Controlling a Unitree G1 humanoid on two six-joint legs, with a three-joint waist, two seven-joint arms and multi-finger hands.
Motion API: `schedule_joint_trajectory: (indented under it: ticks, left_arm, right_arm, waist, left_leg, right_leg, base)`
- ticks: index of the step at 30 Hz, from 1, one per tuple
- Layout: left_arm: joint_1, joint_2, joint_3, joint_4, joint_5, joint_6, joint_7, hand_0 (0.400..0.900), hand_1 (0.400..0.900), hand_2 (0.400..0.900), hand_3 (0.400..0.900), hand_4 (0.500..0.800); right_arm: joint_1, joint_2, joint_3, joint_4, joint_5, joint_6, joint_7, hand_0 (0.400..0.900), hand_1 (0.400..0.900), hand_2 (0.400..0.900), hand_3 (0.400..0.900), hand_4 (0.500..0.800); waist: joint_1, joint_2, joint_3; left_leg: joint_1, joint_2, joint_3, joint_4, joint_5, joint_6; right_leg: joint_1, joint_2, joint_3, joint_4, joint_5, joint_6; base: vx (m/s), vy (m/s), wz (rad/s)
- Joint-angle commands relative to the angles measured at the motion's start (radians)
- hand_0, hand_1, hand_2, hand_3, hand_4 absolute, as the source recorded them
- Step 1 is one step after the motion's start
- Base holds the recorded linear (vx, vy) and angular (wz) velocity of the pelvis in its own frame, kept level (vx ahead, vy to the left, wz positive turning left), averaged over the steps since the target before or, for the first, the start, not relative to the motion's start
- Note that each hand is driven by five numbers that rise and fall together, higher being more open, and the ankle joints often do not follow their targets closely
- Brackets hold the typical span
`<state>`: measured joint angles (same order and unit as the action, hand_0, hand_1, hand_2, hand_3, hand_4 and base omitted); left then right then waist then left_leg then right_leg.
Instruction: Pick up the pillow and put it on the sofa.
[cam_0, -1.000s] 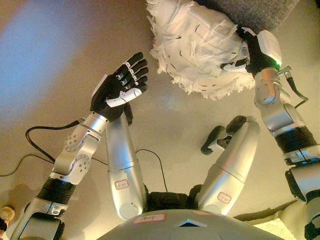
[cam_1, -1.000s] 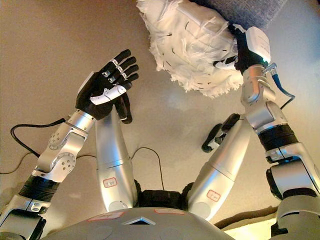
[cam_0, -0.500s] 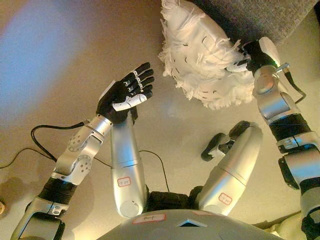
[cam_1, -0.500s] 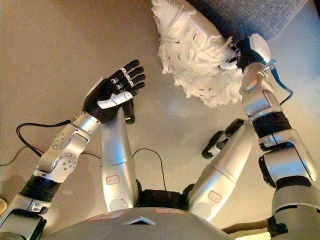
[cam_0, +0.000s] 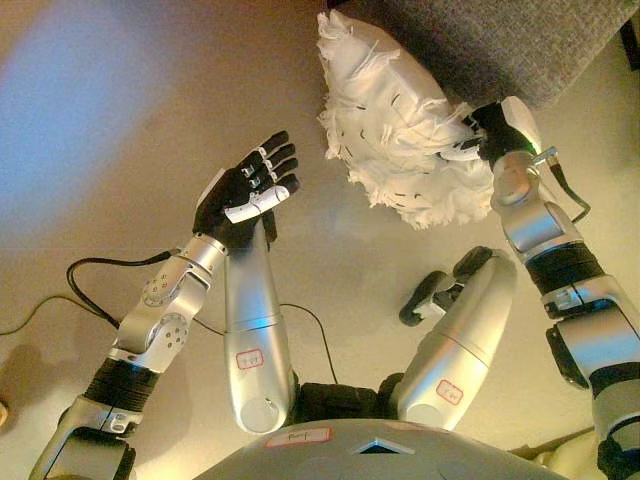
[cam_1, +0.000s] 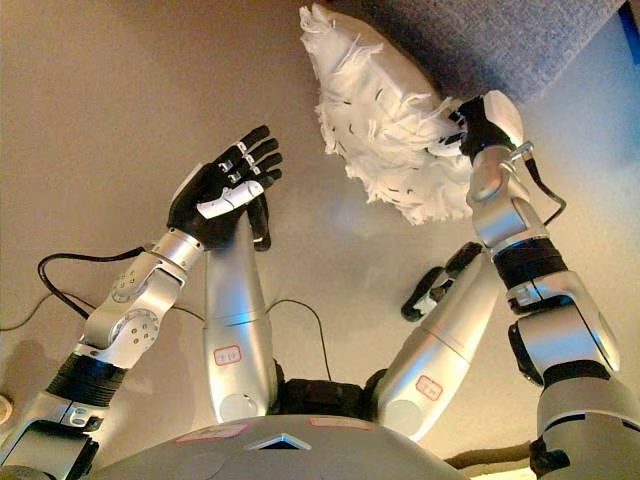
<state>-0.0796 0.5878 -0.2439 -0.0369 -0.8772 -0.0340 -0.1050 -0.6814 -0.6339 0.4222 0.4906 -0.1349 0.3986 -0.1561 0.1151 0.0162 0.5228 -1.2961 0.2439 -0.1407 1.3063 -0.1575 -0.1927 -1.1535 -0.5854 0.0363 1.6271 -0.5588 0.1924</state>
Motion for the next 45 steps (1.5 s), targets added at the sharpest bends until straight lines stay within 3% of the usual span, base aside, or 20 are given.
schedule_joint_trajectory:
  ticks: [1,5,7,11,16,19,24,27,30,35,39,45]
  left_arm:
    - [-0.038,-0.051,0.070,-0.072,-0.048,-0.075,0.018,0.900,0.900,0.900,0.900,0.800]
    - [-0.036,-0.066,0.099,-0.080,-0.062,-0.102,0.059,0.900,0.900,0.900,0.900,0.800]
    - [-0.044,-0.073,0.105,-0.080,-0.058,-0.115,0.072,0.900,0.900,0.900,0.900,0.800]
    - [-0.050,-0.082,0.110,-0.093,-0.034,-0.136,0.090,0.900,0.900,0.900,0.900,0.800]
    - [-0.033,-0.089,0.117,-0.122,0.005,-0.117,0.087,0.900,0.900,0.900,0.900,0.800]
    - [-0.014,-0.098,0.122,-0.133,0.014,-0.100,0.094,0.900,0.900,0.900,0.900,0.800]
    - [0.055,-0.112,0.160,-0.156,0.018,-0.060,0.114,0.900,0.900,0.900,0.900,0.800]
    - [0.120,-0.130,0.202,-0.166,0.007,-0.029,0.126,0.900,0.900,0.900,0.900,0.800]
    - [0.184,-0.146,0.240,-0.183,0.008,0.010,0.114,0.900,0.900,0.900,0.900,0.800]
    - [0.206,-0.151,0.249,-0.182,0.011,0.021,0.123,0.900,0.900,0.900,0.900,0.800]
    - [0.215,-0.145,0.253,-0.175,0.012,0.051,0.125,0.900,0.900,0.900,0.900,0.800]
    - [0.242,-0.123,0.264,-0.155,0.016,0.096,0.065,0.900,0.900,0.900,0.900,0.800]
  right_arm:
    - [-0.049,-0.006,-0.128,-0.154,-0.097,-0.118,-0.070,0.400,0.400,0.400,0.400,0.500]
    - [-0.015,-0.015,-0.155,-0.258,-0.149,-0.164,-0.107,0.400,0.400,0.400,0.400,0.500]
    - [-0.004,-0.028,-0.165,-0.300,-0.160,-0.185,-0.129,0.400,0.400,0.400,0.400,0.500]
    - [0.031,-0.049,-0.194,-0.384,-0.186,-0.240,-0.176,0.400,0.400,0.400,0.400,0.500]
    - [0.146,-0.069,-0.260,-0.509,-0.191,-0.278,-0.206,0.400,0.400,0.400,0.400,0.500]
    - [0.236,-0.076,-0.309,-0.580,-0.199,-0.316,-0.211,0.400,0.400,0.400,0.400,0.500]
    - [0.459,-0.070,-0.404,-0.759,-0.215,-0.410,-0.251,0.400,0.400,0.400,0.400,0.500]
    - [0.588,-0.048,-0.447,-0.843,-0.217,-0.464,-0.255,0.400,0.400,0.400,0.400,0.500]
    - [0.691,-0.029,-0.478,-0.899,-0.200,-0.497,-0.230,0.400,0.400,0.400,0.400,0.500]
    - [0.725,-0.055,-0.511,-0.917,-0.149,-0.508,-0.192,0.400,0.400,0.400,0.400,0.500]
    - [0.695,-0.118,-0.555,-0.910,-0.008,-0.478,-0.040,0.400,0.400,0.400,0.400,0.500]
    - [0.581,-0.265,-0.569,-0.770,0.200,-0.405,0.164,0.400,0.400,0.400,0.400,0.500]
  waist:
    - [0.005,0.036,-0.003]
    - [-0.003,0.029,-0.003]
    - [-0.006,0.024,-0.003]
    - [-0.009,0.012,-0.015]
    - [-0.005,-0.017,-0.068]
    - [-0.011,-0.027,-0.099]
    - [-0.035,-0.035,-0.173]
    - [-0.048,-0.044,-0.236]
    - [-0.056,-0.054,-0.309]
    - [-0.063,-0.064,-0.377]
    - [-0.054,-0.081,-0.418]
    - [-0.003,-0.128,-0.443]
  left_leg:
    - [0.201,0.076,0.015,0.007,-0.183,0.045]
    - [0.321,0.084,0.063,-0.194,-0.117,0.063]
    - [0.381,0.078,0.085,-0.331,-0.045,0.082]
    - [0.549,0.069,0.119,-0.588,0.037,0.094]
    - [0.735,0.023,0.145,-0.782,0.086,0.097]
    - [0.814,0.018,0.170,-0.843,0.095,0.093]
    - [0.981,0.033,0.225,-0.983,0.124,0.082]
    - [1.092,0.022,0.252,-1.089,0.143,0.082]
    - [1.200,0.003,0.286,-1.212,0.175,0.084]
    - [1.308,-0.006,0.331,-1.335,0.207,0.079]
    - [1.359,-0.014,0.345,-1.376,0.205,0.074]
    - [1.377,-0.007,0.317,-1.378,0.194,0.068]
  right_leg:
    - [-0.003,0.050,-0.033,-0.301,0.301,-0.036]
    - [0.095,0.070,-0.070,-0.456,0.370,-0.024]
    - [0.147,0.082,-0.093,-0.573,0.440,-0.030]
    - [0.327,0.108,-0.144,-0.822,0.516,-0.016]
    - [0.545,0.089,-0.231,-1.061,0.597,0.005]
    - [0.636,0.077,-0.267,-1.148,0.631,0.016]
    - [0.834,0.106,-0.314,-1.332,0.684,0.037]
    - [0.950,0.141,-0.325,-1.439,0.706,0.048]
    - [1.049,0.176,-0.336,-1.540,0.730,0.057]
    - [1.134,0.206,-0.360,-1.627,0.748,0.061]
    - [1.179,0.222,-0.384,-1.670,0.752,0.063]
    - [1.215,0.237,-0.418,-1.672,0.735,0.056]
  base:
    - [-0.07,0.044,-0.19]
    - [-0.08,0.052,-0.20]
    - [-0.17,0.036,-0.14]
    - [-0.09,0.001,-0.12]
    - [0.04,0.003,-0.05]
    - [0.07,0.020,-0.12]
    - [0.10,0.012,-0.11]
    - [0.15,0.012,-0.08]
    - [0.20,0.025,-0.05]
    - [0.11,0.037,0.05]
    - [0.14,0.033,0.08]
    - [0.16,-0.022,0.12]
